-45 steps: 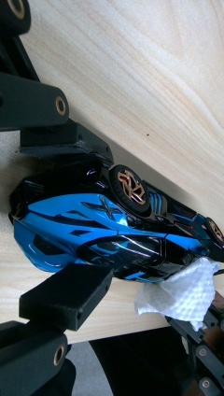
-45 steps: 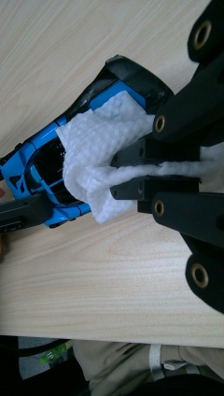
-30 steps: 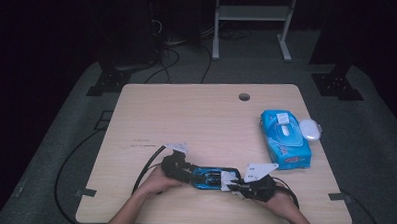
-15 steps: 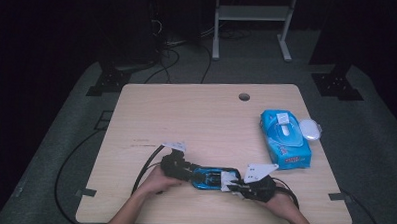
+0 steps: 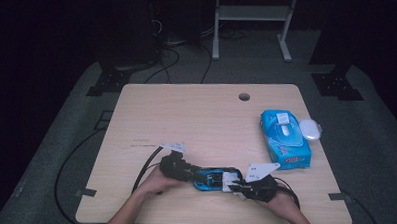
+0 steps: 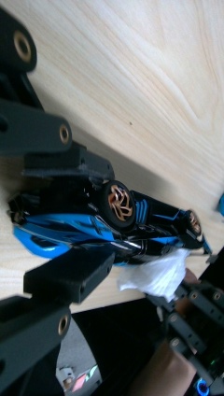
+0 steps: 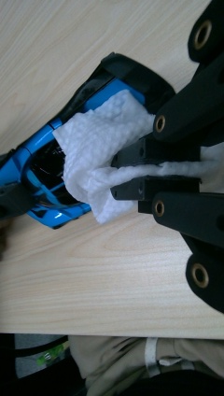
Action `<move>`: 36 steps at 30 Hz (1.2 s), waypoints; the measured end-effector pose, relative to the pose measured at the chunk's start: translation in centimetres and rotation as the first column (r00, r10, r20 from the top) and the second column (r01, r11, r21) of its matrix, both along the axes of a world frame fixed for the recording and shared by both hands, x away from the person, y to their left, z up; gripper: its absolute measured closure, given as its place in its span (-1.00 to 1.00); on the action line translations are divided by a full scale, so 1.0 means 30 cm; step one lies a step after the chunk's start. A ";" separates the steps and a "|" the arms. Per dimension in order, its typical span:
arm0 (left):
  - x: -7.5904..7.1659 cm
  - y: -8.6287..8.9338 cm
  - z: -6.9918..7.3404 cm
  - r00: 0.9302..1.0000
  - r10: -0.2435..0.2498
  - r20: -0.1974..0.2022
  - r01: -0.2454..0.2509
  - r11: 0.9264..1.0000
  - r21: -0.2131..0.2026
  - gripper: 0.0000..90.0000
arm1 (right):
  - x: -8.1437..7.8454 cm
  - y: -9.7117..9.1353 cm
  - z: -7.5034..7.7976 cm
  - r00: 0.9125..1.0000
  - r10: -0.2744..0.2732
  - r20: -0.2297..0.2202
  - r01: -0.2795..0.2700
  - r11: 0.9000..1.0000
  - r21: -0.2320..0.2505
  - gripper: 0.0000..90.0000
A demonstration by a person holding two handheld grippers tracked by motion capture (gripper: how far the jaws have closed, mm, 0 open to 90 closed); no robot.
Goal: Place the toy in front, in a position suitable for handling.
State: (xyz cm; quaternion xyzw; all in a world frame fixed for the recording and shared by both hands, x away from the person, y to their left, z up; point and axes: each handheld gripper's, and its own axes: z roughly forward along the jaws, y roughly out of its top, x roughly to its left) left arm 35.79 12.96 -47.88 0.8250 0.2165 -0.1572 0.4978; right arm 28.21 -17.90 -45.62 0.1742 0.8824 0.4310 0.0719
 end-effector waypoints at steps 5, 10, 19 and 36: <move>-0.005 -0.003 0.007 0.999 -0.012 0.034 0.013 1.000 -0.025 0.41 | 0.027 -0.031 0.054 0.998 -0.055 0.016 0.053 0.995 0.085 0.89; -0.012 -0.005 0.017 0.993 -0.020 0.113 0.022 1.000 -0.017 0.45 | 0.055 -0.043 0.093 0.994 -0.105 0.043 0.100 0.990 0.101 0.89; -0.019 -0.007 0.041 0.952 -0.035 0.303 0.030 0.999 0.022 0.47 | 0.101 -0.020 0.107 0.985 -0.170 0.037 0.167 0.982 0.083 0.89; -0.060 -0.009 0.040 0.886 -0.067 0.460 0.050 0.998 0.050 0.47 | 0.124 0.179 0.108 0.994 -0.110 -0.009 0.111 0.993 0.044 0.88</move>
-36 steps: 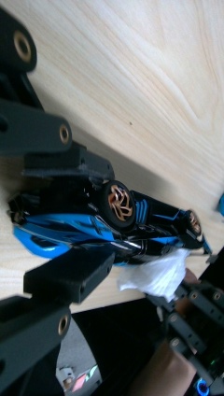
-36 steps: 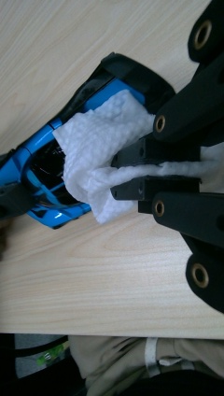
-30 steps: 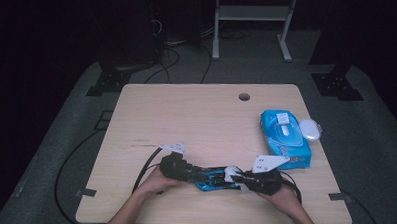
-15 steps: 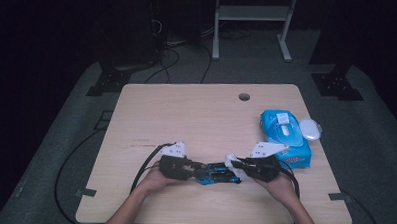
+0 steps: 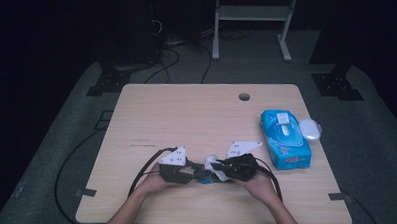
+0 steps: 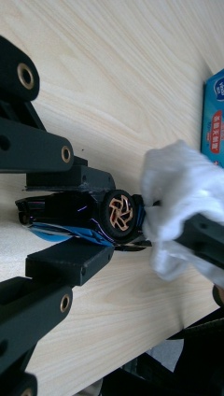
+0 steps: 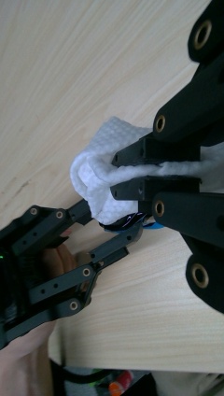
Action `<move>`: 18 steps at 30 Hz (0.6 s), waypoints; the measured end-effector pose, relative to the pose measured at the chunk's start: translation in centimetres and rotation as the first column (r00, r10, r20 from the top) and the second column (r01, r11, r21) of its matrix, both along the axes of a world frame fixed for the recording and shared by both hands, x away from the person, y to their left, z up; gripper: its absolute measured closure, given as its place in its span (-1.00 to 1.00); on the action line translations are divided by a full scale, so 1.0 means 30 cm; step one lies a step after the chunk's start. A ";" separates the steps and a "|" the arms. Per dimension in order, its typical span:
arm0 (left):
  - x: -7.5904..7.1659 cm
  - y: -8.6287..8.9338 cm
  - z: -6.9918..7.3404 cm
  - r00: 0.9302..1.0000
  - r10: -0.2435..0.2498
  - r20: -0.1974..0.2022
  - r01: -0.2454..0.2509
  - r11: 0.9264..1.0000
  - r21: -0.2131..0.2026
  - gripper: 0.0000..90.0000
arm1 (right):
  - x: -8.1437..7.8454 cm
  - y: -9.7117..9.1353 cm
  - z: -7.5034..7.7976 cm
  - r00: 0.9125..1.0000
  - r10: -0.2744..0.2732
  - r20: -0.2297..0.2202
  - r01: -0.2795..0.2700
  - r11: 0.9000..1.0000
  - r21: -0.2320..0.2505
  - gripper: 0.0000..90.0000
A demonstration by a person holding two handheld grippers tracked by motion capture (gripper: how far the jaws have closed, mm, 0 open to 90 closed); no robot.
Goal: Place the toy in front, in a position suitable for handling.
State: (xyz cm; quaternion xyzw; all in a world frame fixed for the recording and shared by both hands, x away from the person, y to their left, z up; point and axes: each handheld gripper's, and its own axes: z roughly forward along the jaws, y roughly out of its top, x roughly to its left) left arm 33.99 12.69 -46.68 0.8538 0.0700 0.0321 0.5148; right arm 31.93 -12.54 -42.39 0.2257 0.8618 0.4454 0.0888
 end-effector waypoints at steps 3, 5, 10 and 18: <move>0.002 0.002 -0.003 1.000 0.005 -0.021 -0.005 1.000 -0.007 0.46 | 0.006 -0.020 -0.004 1.000 -0.018 -0.022 0.018 1.000 0.003 0.88; 0.006 0.003 -0.005 0.998 0.038 -0.041 -0.038 0.999 0.010 0.39 | 0.006 -0.050 -0.001 0.999 -0.036 -0.037 0.036 0.999 0.002 0.88; 0.006 0.007 -0.010 0.999 0.040 -0.037 -0.039 0.999 0.026 0.47 | 0.000 -0.056 0.003 0.998 -0.049 -0.040 0.048 0.999 -0.013 0.88; 0.004 0.013 -0.013 0.999 0.024 -0.030 -0.024 0.999 0.023 0.56 | 0.013 0.058 0.028 1.000 0.001 -0.021 -0.002 0.999 -0.046 0.88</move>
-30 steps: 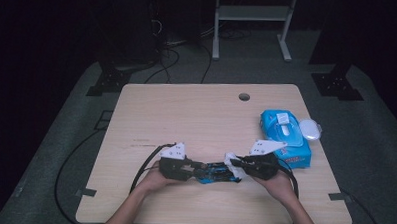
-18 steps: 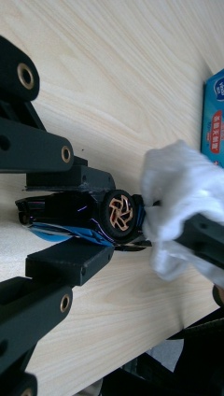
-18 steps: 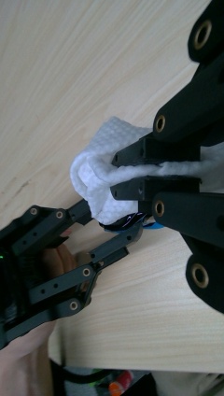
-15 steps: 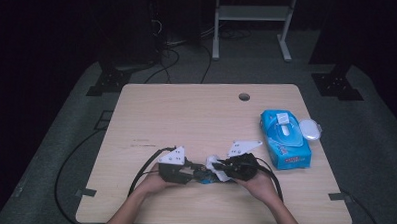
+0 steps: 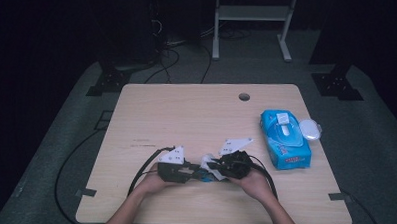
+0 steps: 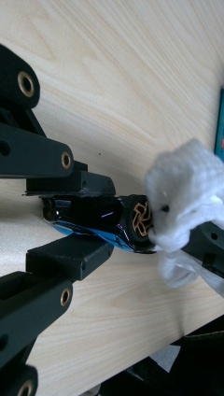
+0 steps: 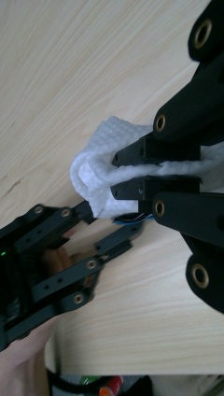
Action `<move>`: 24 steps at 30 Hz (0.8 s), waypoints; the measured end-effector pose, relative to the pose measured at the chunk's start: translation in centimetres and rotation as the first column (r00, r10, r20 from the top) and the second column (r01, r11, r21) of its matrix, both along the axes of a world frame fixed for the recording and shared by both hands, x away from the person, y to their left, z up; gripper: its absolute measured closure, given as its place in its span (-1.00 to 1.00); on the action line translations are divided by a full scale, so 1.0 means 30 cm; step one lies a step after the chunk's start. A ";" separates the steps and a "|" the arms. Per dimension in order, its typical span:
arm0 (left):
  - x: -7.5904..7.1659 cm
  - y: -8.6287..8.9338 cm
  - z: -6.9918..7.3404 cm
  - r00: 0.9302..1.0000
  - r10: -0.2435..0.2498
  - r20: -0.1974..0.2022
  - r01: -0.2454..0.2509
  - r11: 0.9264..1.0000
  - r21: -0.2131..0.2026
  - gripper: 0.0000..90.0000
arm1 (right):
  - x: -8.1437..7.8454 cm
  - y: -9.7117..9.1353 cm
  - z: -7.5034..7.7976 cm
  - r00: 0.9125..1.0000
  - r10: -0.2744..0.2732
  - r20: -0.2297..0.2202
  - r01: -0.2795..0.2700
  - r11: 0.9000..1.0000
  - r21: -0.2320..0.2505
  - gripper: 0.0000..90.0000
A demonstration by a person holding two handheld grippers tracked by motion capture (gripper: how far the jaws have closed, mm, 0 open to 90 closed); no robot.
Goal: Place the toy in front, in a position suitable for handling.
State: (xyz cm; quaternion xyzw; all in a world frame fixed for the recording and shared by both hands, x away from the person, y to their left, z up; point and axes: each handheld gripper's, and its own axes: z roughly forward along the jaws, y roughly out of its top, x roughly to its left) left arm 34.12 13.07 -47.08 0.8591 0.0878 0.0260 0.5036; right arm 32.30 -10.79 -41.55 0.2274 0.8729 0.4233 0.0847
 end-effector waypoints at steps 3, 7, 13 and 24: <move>0.000 -0.001 0.000 1.000 -0.003 0.004 0.003 1.000 0.001 0.56 | 0.006 0.014 -0.003 1.000 0.005 -0.012 -0.005 1.000 -0.003 0.88; 0.006 -0.020 0.003 1.000 0.009 -0.027 -0.010 1.000 -0.028 0.34 | 0.005 0.026 0.000 1.000 0.011 -0.019 -0.011 1.000 0.008 0.88; 0.002 -0.023 0.005 1.000 -0.010 0.007 0.010 1.000 -0.004 0.51 | -0.003 0.061 0.005 1.000 0.026 0.007 -0.026 0.999 -0.036 0.88; -0.001 -0.032 0.003 0.999 -0.019 0.029 0.019 1.000 -0.002 0.53 | -0.002 0.034 0.004 1.000 0.008 -0.001 -0.008 0.999 -0.040 0.88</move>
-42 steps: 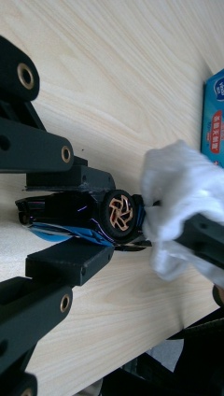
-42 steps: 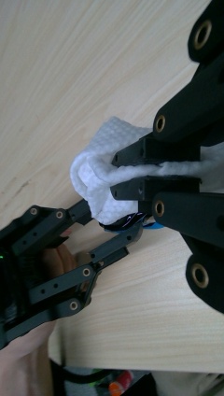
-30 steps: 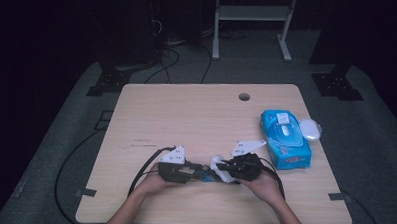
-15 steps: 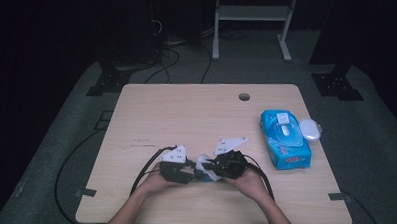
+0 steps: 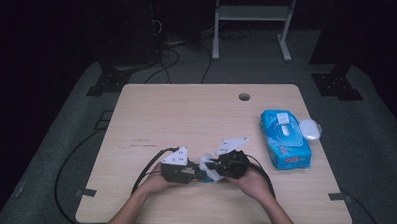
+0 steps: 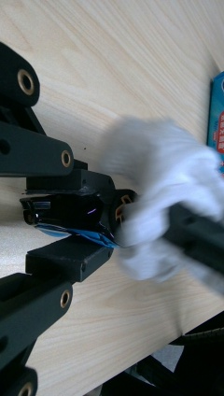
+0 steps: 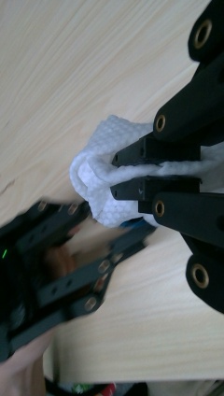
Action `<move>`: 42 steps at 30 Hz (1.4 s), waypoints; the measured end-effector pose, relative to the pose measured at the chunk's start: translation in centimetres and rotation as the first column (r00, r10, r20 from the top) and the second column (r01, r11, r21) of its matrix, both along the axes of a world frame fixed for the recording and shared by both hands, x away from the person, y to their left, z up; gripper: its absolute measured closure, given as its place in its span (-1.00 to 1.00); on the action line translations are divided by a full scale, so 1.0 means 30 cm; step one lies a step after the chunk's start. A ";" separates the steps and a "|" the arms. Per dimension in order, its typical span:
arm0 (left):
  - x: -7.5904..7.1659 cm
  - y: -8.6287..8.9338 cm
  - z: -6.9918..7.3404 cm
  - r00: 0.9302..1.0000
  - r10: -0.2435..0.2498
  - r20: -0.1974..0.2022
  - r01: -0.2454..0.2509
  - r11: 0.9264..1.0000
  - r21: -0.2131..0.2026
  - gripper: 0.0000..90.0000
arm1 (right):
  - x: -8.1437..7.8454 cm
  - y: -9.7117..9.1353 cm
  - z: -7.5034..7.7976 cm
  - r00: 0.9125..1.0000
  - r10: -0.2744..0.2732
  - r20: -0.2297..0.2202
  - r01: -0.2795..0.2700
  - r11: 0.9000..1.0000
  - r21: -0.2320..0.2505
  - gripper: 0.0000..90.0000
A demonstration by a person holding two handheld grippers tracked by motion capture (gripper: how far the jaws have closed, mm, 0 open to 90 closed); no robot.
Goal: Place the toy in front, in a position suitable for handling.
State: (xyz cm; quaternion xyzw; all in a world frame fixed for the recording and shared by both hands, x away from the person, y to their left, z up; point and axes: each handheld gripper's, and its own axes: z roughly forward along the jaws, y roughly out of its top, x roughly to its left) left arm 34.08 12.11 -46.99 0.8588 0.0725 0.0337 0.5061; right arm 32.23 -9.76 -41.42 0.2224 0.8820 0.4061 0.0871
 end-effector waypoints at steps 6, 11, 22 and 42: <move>0.002 0.012 0.003 1.000 -0.002 0.015 0.002 1.000 0.011 0.53 | 0.011 -0.029 0.003 1.000 -0.013 0.009 0.013 1.000 -0.027 0.88; 0.008 0.017 0.001 1.000 0.003 0.014 -0.003 1.000 0.007 0.53 | 0.025 -0.126 -0.003 0.996 -0.086 -0.004 0.086 0.996 -0.011 0.88; 0.009 0.023 0.002 1.000 0.006 0.018 -0.006 1.000 0.009 0.53 | 0.016 -0.155 -0.002 0.995 -0.094 0.017 0.095 0.995 -0.021 0.88; 0.012 0.037 0.004 0.999 0.025 0.027 -0.025 1.000 0.017 0.53 | 0.025 -0.117 -0.005 0.995 -0.093 0.027 0.093 0.996 -0.017 0.88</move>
